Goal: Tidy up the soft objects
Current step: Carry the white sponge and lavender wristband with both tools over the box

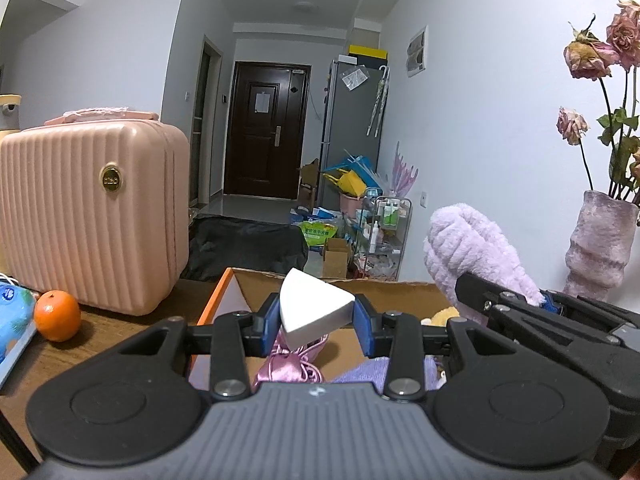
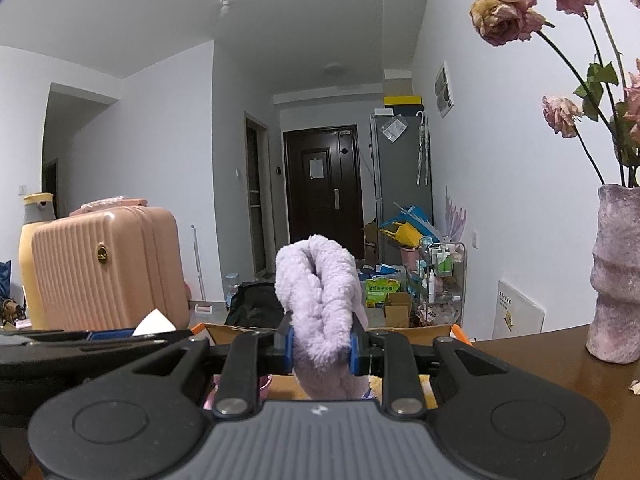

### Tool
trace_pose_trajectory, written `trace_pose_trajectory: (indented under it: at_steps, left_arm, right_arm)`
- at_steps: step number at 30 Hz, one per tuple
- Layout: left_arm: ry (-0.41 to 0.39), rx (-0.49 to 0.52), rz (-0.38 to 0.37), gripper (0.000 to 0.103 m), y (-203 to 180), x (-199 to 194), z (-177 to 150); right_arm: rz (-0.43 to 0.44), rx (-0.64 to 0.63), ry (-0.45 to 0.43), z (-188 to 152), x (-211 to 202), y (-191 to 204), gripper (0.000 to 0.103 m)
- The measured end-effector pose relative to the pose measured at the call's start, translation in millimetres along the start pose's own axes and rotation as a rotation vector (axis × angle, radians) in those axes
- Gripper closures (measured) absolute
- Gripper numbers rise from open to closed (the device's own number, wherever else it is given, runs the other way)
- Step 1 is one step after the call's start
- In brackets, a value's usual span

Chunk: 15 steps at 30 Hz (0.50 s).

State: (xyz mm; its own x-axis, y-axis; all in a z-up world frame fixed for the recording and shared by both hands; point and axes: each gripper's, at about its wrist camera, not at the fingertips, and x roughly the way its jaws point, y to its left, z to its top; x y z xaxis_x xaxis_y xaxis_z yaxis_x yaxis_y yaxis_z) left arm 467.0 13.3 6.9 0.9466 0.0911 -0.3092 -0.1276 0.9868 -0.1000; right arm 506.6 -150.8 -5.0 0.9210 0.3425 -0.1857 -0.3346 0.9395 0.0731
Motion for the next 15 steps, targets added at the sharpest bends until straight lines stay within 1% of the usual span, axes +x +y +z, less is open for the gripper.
trace_pose_trajectory:
  at_steps: [6,15]
  left_arm:
    - [0.001,0.002,0.009,0.064,-3,18,4]
    - [0.017,0.014,0.029,0.064,-1,40,4]
  right_arm:
    - [-0.022,-0.023,0.035,1,15,-1,0.080]
    - [-0.028,-0.048,0.132,-3,39,-2,0.080]
